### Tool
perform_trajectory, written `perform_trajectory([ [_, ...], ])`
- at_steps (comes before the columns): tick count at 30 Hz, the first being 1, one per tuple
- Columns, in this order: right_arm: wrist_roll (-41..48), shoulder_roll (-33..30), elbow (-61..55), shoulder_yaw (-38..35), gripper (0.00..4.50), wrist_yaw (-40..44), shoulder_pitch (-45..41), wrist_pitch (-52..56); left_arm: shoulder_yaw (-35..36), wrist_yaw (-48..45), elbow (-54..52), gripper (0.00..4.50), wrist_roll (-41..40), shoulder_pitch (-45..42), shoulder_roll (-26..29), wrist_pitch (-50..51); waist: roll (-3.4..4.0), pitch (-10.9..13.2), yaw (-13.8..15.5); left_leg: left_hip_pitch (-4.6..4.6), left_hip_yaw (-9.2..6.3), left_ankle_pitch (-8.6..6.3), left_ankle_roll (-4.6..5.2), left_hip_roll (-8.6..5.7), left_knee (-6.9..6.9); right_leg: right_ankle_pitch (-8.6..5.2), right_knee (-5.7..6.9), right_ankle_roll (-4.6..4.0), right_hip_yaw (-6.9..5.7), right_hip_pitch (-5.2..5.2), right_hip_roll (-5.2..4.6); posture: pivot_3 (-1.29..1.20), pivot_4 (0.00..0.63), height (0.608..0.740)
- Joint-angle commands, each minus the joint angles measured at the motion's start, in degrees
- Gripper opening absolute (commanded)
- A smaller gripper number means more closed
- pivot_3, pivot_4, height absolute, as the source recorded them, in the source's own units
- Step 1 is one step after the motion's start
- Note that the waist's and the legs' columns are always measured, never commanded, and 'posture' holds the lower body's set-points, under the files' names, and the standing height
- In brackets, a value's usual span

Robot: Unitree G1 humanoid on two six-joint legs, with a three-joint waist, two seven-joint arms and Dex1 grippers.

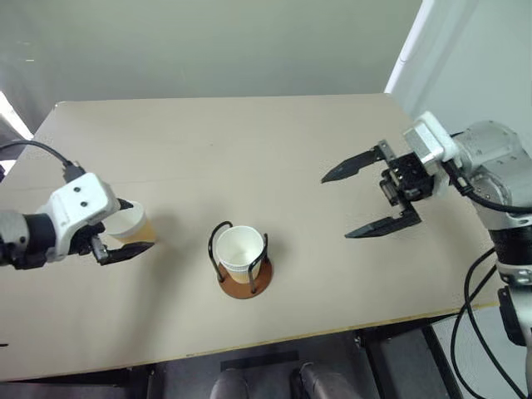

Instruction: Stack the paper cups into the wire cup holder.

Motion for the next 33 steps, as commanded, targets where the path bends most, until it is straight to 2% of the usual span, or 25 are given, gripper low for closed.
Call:
perform_trajectory([
  [1, -1.02, -1.29, -3.28, -3.52, 4.49, -2.05, 1.03, 0.85, -1.9, -0.66, 2.56, 4.5, 3.06, -2.13, 1.53, -2.36, 0.0, 0.0, -0.07, 0.0, 0.01, -0.03, 0.06, 0.0, -0.01, 0.0, 0.01, 0.0, 0.01, -0.02, 0.0, 0.0, 0.15, 0.74],
  [6, -2.81, -2.07, -4.23, -4.52, 4.49, -3.13, 2.68, 0.64, -1.8, -1.93, 4.34, 4.5, 4.28, -2.93, 1.36, -3.34, -0.03, 0.01, -0.07, -0.01, 0.02, -0.02, 0.01, -0.02, 0.0, 0.0, -0.03, 0.0, 0.01, -0.03, 0.0, 0.0, 0.15, 0.74],
  [10, -3.09, -1.85, -4.88, -5.19, 4.49, -3.79, 3.23, 1.0, -4.87, -1.77, 5.95, 4.5, 6.6, -3.43, 0.78, -4.65, -0.03, 0.01, -0.07, -0.01, 0.03, -0.02, 0.01, -0.02, -0.01, 0.0, -0.04, 0.0, 0.01, -0.04, 0.0, 0.0, 0.15, 0.74],
  [13, -3.72, -1.95, -5.29, -5.64, 4.5, -4.77, 3.76, 1.42, -10.13, -1.06, 8.77, 3.93, 9.42, -6.32, -0.27, -6.42, -0.03, 0.01, -0.03, 0.0, 0.01, -0.03, 0.04, -0.02, 0.0, 0.0, -0.03, 0.0, 0.0, -0.04, 0.0, 0.0, 0.15, 0.74],
  [18, -4.57, -2.3, -5.31, -5.89, 4.5, -5.17, 4.07, 1.45, -16.01, -0.16, 14.06, 2.15, 13.73, -13.38, -1.88, -9.7, -0.06, 0.0, 0.16, 0.0, -0.05, -0.19, 0.32, 0.0, 0.02, 0.0, 0.02, 0.0, 0.0, -0.06, -0.03, 0.0, 0.15, 0.74],
  [24, -5.76, -3.0, -4.87, -6.38, 4.5, -5.7, 4.11, 0.96, -15.16, -5.03, 11.79, 0.03, 9.74, -17.6, -2.03, -9.13, -0.07, -0.01, 0.07, -0.02, -0.03, 0.08, -0.15, -0.03, 0.03, -0.01, 0.01, 0.01, 0.01, -0.09, -0.03, 0.0, 0.15, 0.74],
  [30, -6.8, -4.16, -4.55, -7.69, 4.5, -6.41, 4.62, 0.78, -13.91, -10.66, 9.1, 0.03, 5.32, -23.65, -0.15, -9.18, -0.1, -0.02, 0.16, -0.11, -0.01, 0.08, -0.16, -0.02, 0.02, -0.02, -0.01, 0.02, 0.01, -0.16, -0.03, 0.0, 0.15, 0.74],
  [33, -7.25, -5.04, -4.5, -8.62, 4.5, -6.78, 5.0, 0.72, -15.9, -13.5, 6.22, 0.03, 1.94, -31.66, -1.05, -8.94, -0.1, -0.02, 0.46, -0.16, -0.03, 0.08, -0.16, -0.02, 0.06, -0.02, -0.02, 0.03, 0.0, -0.17, -0.05, 0.0, 0.15, 0.74],
])
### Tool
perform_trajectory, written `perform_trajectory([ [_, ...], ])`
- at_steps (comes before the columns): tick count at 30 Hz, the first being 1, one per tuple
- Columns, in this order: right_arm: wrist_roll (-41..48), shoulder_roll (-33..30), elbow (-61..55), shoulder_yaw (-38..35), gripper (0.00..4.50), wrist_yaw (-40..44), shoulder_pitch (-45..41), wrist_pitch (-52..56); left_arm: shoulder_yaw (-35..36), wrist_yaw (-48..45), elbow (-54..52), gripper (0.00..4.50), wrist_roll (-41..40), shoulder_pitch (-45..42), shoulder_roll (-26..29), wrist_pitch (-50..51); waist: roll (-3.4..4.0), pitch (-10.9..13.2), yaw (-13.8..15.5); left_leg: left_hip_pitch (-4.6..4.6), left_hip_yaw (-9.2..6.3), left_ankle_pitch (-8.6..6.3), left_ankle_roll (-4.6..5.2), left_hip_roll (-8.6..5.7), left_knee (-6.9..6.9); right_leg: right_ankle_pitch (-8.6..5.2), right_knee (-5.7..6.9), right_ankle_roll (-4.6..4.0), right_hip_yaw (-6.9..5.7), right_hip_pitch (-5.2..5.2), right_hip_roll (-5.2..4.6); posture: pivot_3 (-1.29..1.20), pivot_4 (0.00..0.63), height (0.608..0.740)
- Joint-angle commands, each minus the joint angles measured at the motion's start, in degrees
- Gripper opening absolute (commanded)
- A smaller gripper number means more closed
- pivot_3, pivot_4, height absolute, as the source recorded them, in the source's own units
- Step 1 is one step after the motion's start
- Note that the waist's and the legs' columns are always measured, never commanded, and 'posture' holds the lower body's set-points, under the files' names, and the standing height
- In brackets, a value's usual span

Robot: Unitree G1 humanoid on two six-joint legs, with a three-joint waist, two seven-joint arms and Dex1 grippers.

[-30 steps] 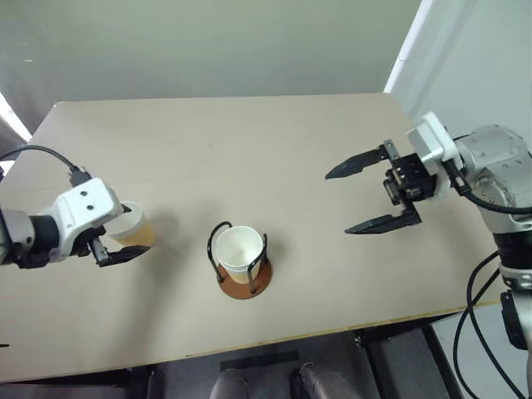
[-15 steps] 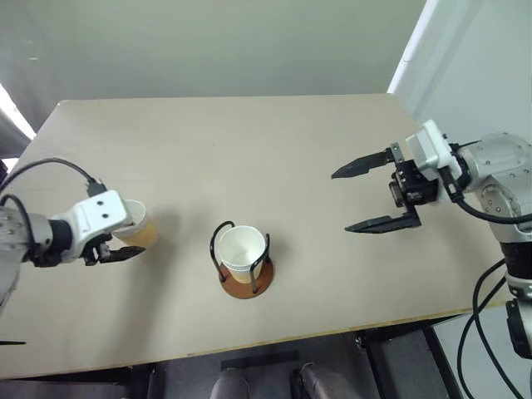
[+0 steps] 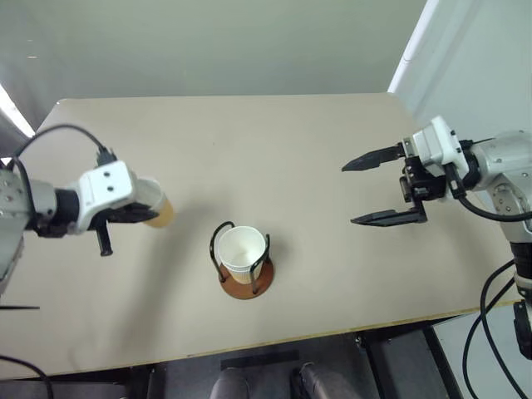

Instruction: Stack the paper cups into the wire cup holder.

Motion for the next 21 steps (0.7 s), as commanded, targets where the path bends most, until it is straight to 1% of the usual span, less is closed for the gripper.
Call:
perform_trajectory([
  [1, -0.5, -1.75, -0.84, -3.58, 4.5, -0.8, -0.22, -0.77, -0.18, -3.27, -4.4, 0.03, -4.78, -9.74, -0.92, 0.15, -0.02, -0.01, 0.32, -0.03, -0.01, 0.0, 0.0, 0.0, 0.04, 0.0, 0.0, 0.01, -0.01, -0.01, 0.0, 0.0, 0.15, 0.74],
  [3, -0.97, -2.25, -0.43, -4.02, 4.5, -1.02, -0.4, -0.94, -2.39, -5.77, -4.56, 0.03, -7.32, -17.23, -3.56, 0.26, -0.01, -0.01, 0.42, -0.09, 0.0, -0.01, 0.02, 0.0, 0.09, 0.0, 0.0, 0.01, -0.01, -0.04, -0.03, 0.0, 0.15, 0.74],
  [6, -1.86, -3.22, 0.16, -4.75, 4.5, -1.2, -0.18, -1.51, -6.55, -11.54, -3.91, 0.03, -12.21, -29.04, -10.08, 1.48, -0.01, -0.01, 0.82, -0.2, -0.03, -0.04, 0.07, -0.01, 0.31, -0.04, 0.08, 0.07, -0.03, -0.06, -0.07, 0.0, 0.15, 0.74],
  [8, -1.9, -3.58, -0.33, -5.13, 4.5, -1.52, 0.18, -1.37, -8.21, -15.31, -2.41, 0.03, -14.2, -33.14, -13.21, 1.89, 0.02, -0.02, 0.69, -0.34, -0.02, -0.16, 0.3, -0.02, 0.66, -0.06, 0.11, 0.11, -0.03, -0.06, -0.06, 0.0, 0.15, 0.74],
  [10, -1.82, -4.03, -1.24, -5.72, 4.5, -2.14, 0.74, -0.96, -10.45, -19.32, -0.92, 0.03, -14.11, -35.22, -14.88, 0.49, 0.02, -0.02, 0.39, -0.41, 0.0, -0.28, 0.5, -0.07, 0.88, -0.1, 0.17, 0.18, 0.02, -0.07, -0.06, 0.0, 0.15, 0.74],
  [12, -1.58, -4.8, -2.26, -6.53, 4.5, -2.84, 1.67, -0.49, -13.74, -21.1, -0.2, 0.03, -14.66, -36.03, -14.76, -1.36, 0.02, -0.02, 0.15, -0.41, 0.01, -0.28, 0.5, -0.06, 0.93, -0.11, 0.17, 0.21, 0.08, -0.09, -0.06, 0.0, 0.15, 0.74],
  [16, -1.09, -6.46, -4.62, -8.72, 4.5, -4.06, 4.48, 0.57, -19.78, -21.29, 0.56, 0.03, -17.39, -36.07, -11.49, -5.07, 0.02, -0.02, 0.02, -0.54, 0.01, -0.27, 0.5, -0.03, 0.95, -0.13, 0.18, 0.23, 0.11, -0.29, -0.06, 0.0, 0.15, 0.74],
  [21, -0.65, -7.91, -6.92, -11.08, 4.5, -5.5, 7.69, 1.61, -23.69, -21.29, -0.97, 0.03, -23.72, -35.79, -8.02, -6.37, 0.02, -0.02, 0.04, -0.62, 0.01, -0.27, 0.49, -0.02, 0.94, -0.18, 0.2, 0.33, 0.19, -0.43, -0.1, 0.0, 0.15, 0.74],
])
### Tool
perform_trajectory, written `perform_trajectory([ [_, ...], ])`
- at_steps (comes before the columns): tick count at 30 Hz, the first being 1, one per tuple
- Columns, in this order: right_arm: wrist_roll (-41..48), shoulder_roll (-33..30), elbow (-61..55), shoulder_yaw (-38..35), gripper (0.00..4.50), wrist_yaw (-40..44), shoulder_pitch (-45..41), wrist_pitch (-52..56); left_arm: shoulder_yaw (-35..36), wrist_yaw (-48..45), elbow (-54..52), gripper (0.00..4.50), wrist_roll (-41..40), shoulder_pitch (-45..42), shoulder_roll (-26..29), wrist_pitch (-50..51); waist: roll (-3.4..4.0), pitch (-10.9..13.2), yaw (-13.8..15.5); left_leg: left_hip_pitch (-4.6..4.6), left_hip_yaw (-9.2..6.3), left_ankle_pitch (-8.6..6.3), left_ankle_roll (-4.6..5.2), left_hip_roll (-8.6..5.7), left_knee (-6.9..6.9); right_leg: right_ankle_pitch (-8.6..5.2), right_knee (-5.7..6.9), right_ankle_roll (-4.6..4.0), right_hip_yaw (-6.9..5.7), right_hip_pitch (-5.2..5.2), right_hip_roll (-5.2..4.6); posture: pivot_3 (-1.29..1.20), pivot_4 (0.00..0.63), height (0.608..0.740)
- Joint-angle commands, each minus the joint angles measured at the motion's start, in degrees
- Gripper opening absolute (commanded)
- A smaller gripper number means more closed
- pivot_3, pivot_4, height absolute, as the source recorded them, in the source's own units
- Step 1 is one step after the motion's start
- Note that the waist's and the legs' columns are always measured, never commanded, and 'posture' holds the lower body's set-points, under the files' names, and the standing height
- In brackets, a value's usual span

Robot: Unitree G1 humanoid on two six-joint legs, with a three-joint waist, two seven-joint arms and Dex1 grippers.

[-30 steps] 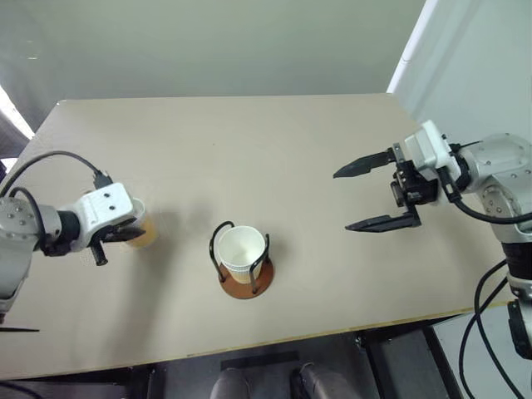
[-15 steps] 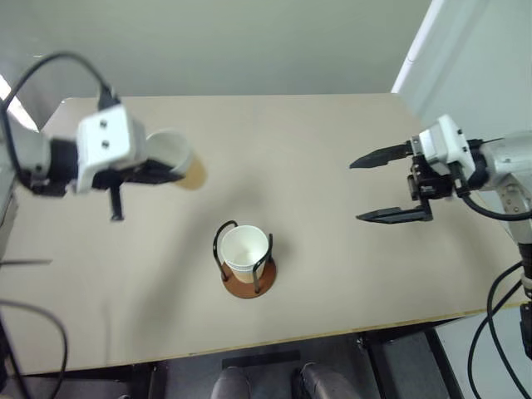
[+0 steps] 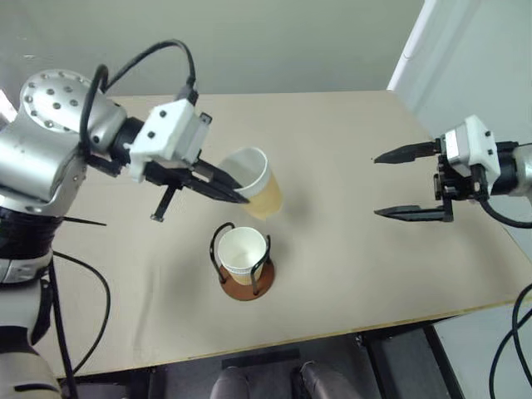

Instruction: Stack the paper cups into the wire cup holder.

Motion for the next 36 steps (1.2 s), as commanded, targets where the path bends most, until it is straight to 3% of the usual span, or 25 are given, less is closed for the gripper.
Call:
perform_trajectory([
  [1, 1.16, -1.67, -2.8, -3.71, 4.5, -1.34, 0.83, 0.47, -1.37, -2.46, -2.34, 0.03, -5.16, -0.93, 2.44, -1.51, 0.0, 0.0, -0.01, 0.0, 0.01, 0.0, 0.0, 0.0, -0.01, 0.0, 0.0, 0.0, 0.01, -0.01, 0.0, 0.0, 0.15, 0.74],
  [10, 2.47, -3.39, -6.24, -6.41, 4.5, -2.77, 4.85, 2.23, -6.48, -2.46, -8.21, 0.03, -11.27, 3.11, 10.72, -2.9, 0.0, 0.0, 0.03, 0.02, 0.04, 0.0, 0.01, -0.02, -0.07, -0.06, 0.13, 0.09, 0.03, 0.02, -0.02, 0.0, 0.15, 0.74],
  [26, 2.08, -2.97, -6.27, -5.83, 4.5, -3.8, 5.28, 1.93, -8.82, -2.46, -4.9, 0.03, -6.24, 2.84, 11.57, -6.41, 0.0, 0.0, 0.2, 0.17, 0.04, -0.09, 0.17, -0.11, 0.06, -0.06, 0.57, 0.1, 0.04, 0.04, -0.09, 0.0, 0.15, 0.74],
  [36, 1.46, -2.61, -5.58, -4.61, 4.5, -3.52, 4.8, 1.34, -5.4, -2.46, -2.72, 0.03, -6.14, 2.78, 11.24, -5.08, 0.0, 0.0, 0.39, 0.17, 0.04, -0.09, 0.16, -0.11, 0.06, -0.06, 0.57, 0.1, 0.04, 0.04, -0.09, 0.0, 0.15, 0.74],
])
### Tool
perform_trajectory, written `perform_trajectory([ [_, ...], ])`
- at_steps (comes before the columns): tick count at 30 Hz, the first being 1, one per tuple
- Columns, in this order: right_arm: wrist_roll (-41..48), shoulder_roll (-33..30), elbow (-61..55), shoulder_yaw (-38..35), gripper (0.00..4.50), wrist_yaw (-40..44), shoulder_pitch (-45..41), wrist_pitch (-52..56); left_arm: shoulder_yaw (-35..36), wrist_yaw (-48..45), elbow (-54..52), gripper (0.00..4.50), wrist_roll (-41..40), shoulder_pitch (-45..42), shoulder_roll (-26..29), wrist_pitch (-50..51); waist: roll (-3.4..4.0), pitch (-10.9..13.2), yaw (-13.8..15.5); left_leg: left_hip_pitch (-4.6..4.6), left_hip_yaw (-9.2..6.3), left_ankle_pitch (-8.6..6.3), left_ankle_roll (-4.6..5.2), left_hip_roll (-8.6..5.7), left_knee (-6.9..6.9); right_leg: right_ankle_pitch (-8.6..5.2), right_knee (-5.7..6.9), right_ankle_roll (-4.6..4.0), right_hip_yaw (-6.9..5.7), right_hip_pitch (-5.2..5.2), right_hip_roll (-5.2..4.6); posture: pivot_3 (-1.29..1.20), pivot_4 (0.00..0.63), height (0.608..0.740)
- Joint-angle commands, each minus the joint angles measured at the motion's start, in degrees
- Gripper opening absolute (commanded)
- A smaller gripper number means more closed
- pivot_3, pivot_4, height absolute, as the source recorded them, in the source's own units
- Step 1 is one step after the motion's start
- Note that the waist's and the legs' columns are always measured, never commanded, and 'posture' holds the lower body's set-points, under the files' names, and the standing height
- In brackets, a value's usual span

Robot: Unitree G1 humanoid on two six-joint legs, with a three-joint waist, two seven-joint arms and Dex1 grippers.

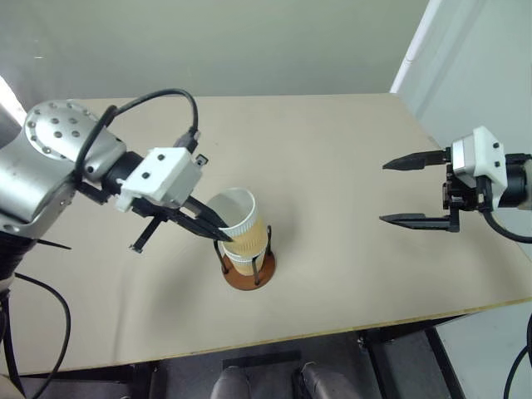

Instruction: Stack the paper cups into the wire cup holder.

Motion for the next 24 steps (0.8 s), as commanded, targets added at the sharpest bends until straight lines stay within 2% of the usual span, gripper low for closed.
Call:
perform_trajectory([
  [1, 0.33, -0.54, -0.32, -0.99, 4.5, -0.01, -1.15, -0.83, 3.8, -2.34, 0.77, 0.03, 0.34, -0.59, 0.59, 0.31, 0.0, 0.0, 0.0, 0.0, 0.0, 0.0, 0.0, 0.0, 0.0, 0.0, 0.0, 0.0, 0.0, 0.0, 0.0, 0.0, 0.15, 0.74],
  [6, 0.07, -0.36, 0.06, -0.48, 4.5, 0.02, -1.23, -1.21, 6.33, -2.34, 1.89, 0.03, 0.16, -0.33, 0.17, 1.82, 0.0, 0.0, 0.05, -0.01, 0.01, 0.0, 0.0, 0.0, -0.01, 0.0, -0.01, 0.0, 0.01, -0.01, 0.0, 0.0, 0.15, 0.74],
  [10, 0.03, -0.19, 0.28, -0.1, 4.5, 0.04, -1.42, -1.45, 5.91, -2.34, -0.06, 0.03, 0.89, 1.96, 1.04, 1.63, 0.02, -0.01, 0.04, 0.0, 0.01, 0.0, 0.0, 0.0, -0.01, 0.0, 0.0, 0.0, 0.01, -0.01, 0.0, 0.0, 0.15, 0.74],
  [19, 1.6, -0.88, -0.29, -1.49, 4.5, 1.0, -0.53, -1.05, 6.75, -2.34, -0.76, 0.03, 4.69, 4.18, -1.0, 1.65, 0.01, -0.01, 0.22, 0.0, 0.02, 0.0, 0.0, 0.0, -0.01, 0.0, 0.0, 0.0, 0.03, -0.03, 0.0, 0.0, 0.15, 0.74],
  [24, 14.89, -0.34, -5.07, -8.28, 4.5, 3.9, 0.22, 4.42, 6.51, -2.34, -0.08, 0.03, 6.26, 3.56, -2.23, 1.4, 0.01, -0.01, 0.35, -0.05, 0.07, 0.03, -0.06, -0.08, 0.0, -0.02, -0.01, 0.03, 0.04, -0.04, 0.03, 0.0, 0.15, 0.74],
])
